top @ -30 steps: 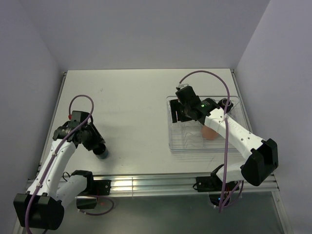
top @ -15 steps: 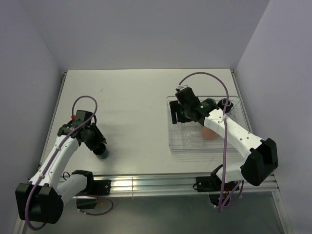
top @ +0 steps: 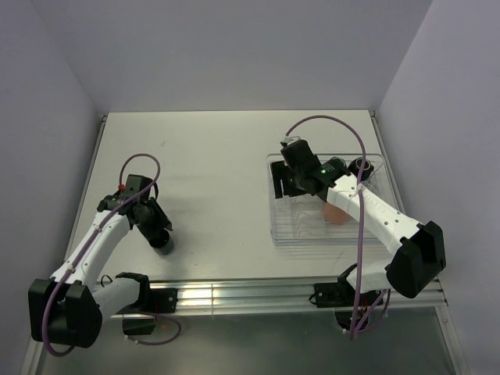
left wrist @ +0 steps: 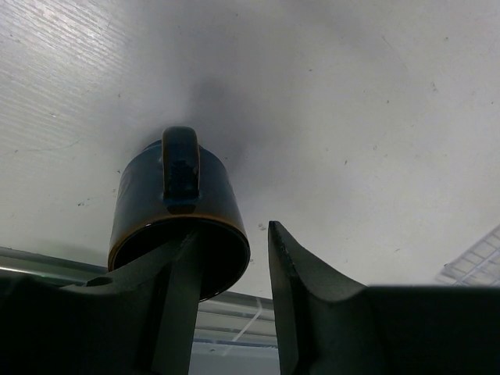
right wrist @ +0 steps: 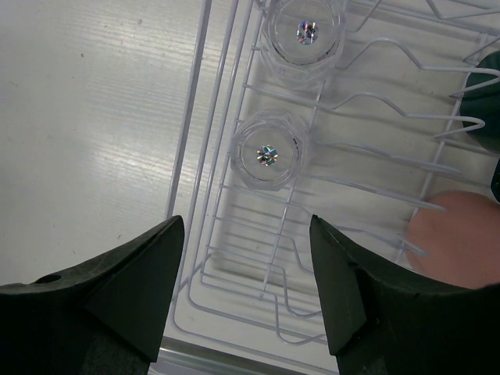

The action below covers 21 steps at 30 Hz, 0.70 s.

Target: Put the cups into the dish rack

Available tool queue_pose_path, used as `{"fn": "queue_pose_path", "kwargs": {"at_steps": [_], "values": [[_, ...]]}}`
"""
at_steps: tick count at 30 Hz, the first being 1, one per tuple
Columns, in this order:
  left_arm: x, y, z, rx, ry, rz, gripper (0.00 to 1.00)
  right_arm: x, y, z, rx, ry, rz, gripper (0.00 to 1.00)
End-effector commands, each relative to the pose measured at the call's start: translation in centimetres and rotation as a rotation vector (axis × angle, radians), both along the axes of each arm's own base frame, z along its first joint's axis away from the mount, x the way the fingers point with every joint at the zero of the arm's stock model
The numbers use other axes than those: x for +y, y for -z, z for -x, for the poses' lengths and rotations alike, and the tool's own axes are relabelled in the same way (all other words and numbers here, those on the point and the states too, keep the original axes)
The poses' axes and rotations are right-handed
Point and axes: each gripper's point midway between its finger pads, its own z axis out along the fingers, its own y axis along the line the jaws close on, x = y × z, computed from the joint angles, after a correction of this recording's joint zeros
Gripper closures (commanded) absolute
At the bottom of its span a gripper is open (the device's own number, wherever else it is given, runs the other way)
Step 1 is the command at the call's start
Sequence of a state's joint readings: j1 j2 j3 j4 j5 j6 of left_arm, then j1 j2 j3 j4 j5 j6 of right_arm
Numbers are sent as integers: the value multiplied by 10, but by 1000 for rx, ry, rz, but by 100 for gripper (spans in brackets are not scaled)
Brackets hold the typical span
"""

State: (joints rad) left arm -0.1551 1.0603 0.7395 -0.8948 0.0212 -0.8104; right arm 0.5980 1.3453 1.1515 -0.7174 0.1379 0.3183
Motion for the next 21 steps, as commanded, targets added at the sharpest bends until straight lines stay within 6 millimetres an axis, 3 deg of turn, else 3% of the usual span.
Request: {"fn": "queue_pose_path", "kwargs": {"at_steps": [1,10,11,12,13,14,15,17,21], "values": [[-1,3,-3,3,-10,-8,57,4,-3,-4,-33,-19,-12,27],[-6,13,3,63,20,-19,61,2,-1,-1,-35,-28,-17,27],[-7,14,3,66,24,-21,64,1,-1,-1,-37,-26,-15,27],[-7,16,4,76,29,-24,82,1,-2,-1,-42,-24,-18,27],[-7,16,3,78,32,-25,93,1,-2,0,-41,-25,-20,27],[-7,18,3,82,36,-27,100,0,-3,1,-43,-24,-19,27],[-7,18,2,82,50,-27,100,-1,-4,1,-46,-23,-23,27],[-12,12,-3,63,68,-8,100,-2,-6,1,-51,-18,-21,27],[-35,-37,-34,-61,170,91,100,-3,-17,0,-78,-3,-43,27]]}}
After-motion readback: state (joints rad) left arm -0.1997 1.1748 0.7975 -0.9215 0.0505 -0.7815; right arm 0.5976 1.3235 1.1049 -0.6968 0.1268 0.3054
